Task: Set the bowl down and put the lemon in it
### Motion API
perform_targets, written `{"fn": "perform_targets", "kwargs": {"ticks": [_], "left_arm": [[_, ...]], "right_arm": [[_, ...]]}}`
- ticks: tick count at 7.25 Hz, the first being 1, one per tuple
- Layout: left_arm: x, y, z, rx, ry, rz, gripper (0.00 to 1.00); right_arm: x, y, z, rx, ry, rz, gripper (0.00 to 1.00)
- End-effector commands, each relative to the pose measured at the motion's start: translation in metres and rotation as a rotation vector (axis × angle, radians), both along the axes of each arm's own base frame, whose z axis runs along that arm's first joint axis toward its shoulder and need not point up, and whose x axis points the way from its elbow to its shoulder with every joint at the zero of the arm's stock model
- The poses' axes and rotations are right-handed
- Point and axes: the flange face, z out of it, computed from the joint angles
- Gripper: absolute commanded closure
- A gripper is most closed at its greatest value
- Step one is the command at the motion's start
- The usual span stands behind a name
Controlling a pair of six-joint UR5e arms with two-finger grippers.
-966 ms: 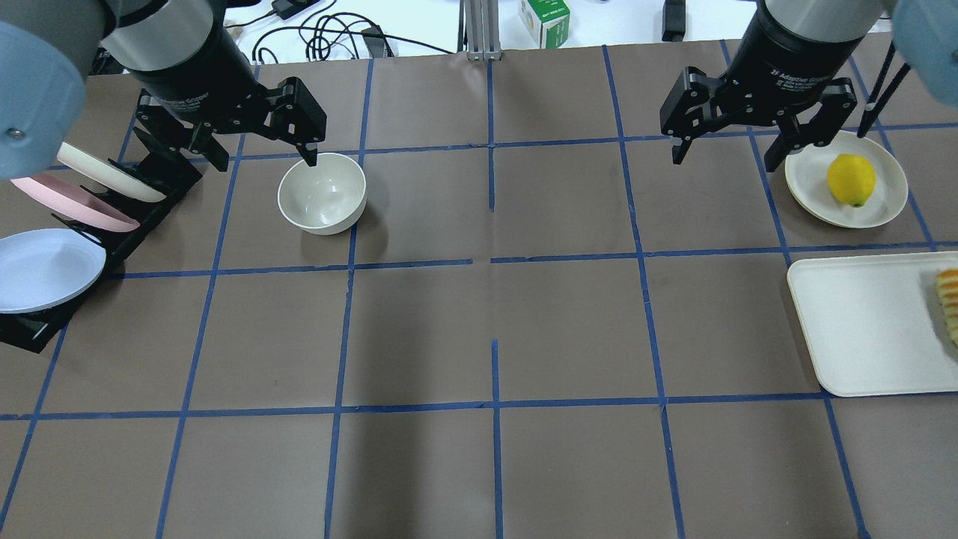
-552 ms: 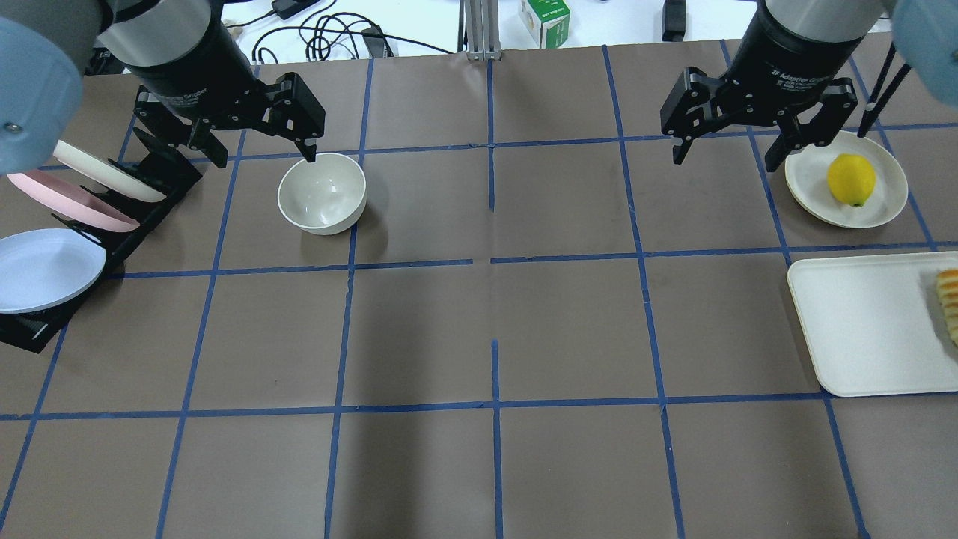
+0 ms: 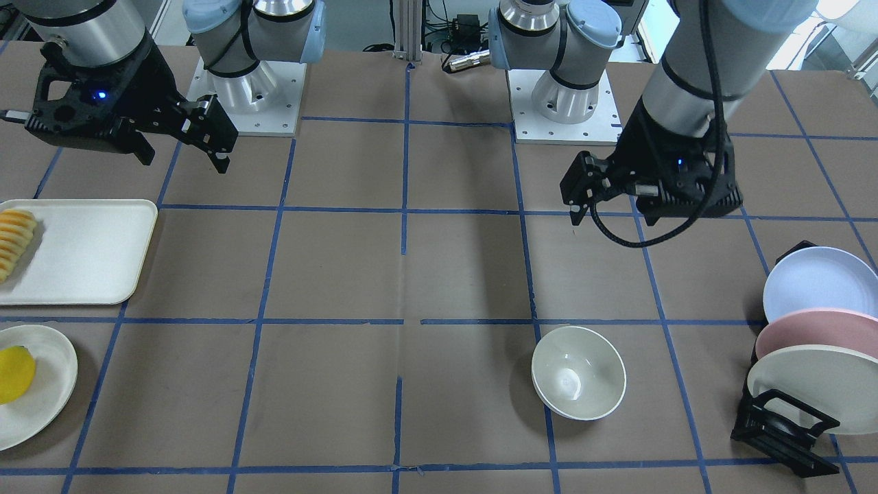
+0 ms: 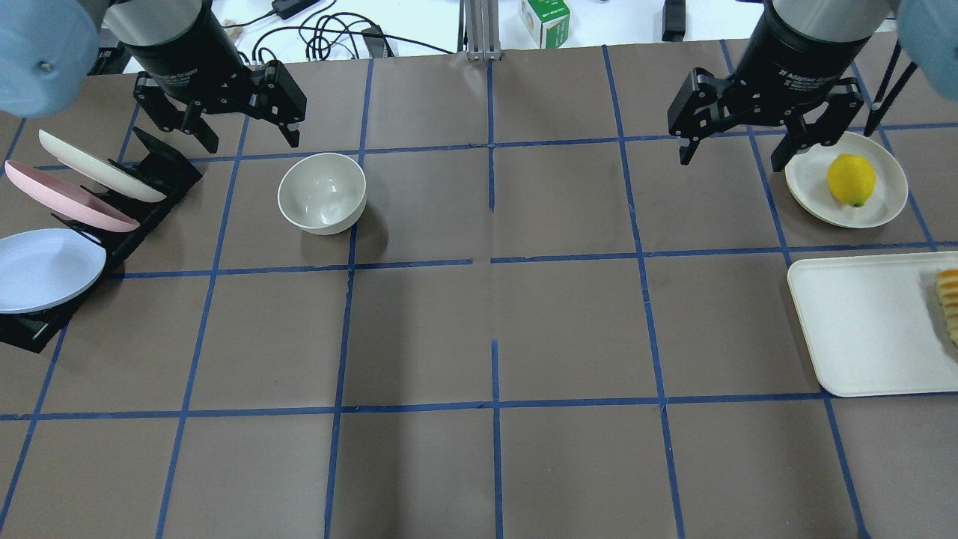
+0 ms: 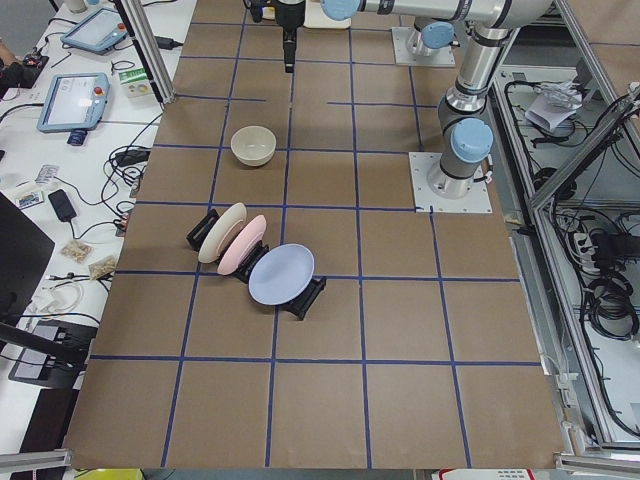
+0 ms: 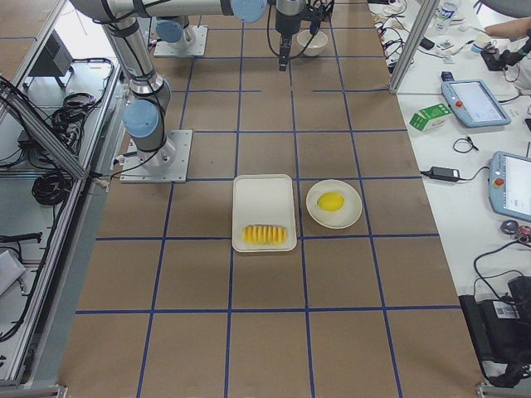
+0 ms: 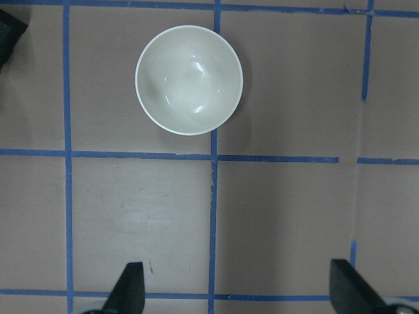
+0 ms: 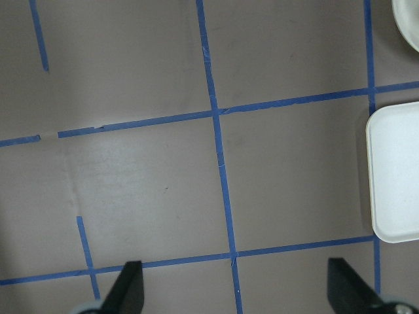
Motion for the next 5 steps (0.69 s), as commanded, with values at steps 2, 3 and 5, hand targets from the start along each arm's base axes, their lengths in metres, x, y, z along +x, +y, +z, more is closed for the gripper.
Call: {"fn": "perform_targets", "kwargs": {"ticks": [2, 3, 5], "left_arm": [[0.012, -0.083, -0.127, 0.019, 0.005, -0.063, 0.00], [0.032, -0.092, -0.156, 0.062, 0.002, -0.058, 0.00], [0.076, -0.101, -0.213, 0.103, 0.012, -0.047, 0.00]], "right_arm": [[-0.113, -0.040, -0.032, 0.017, -0.011, -0.113, 0.00], [-0.149, -0.060, -0.064, 0.055, -0.025, -0.074, 0.00], [-0.226, -0.081, -0.096, 0.013, -0.010, -0.067, 0.00]]}}
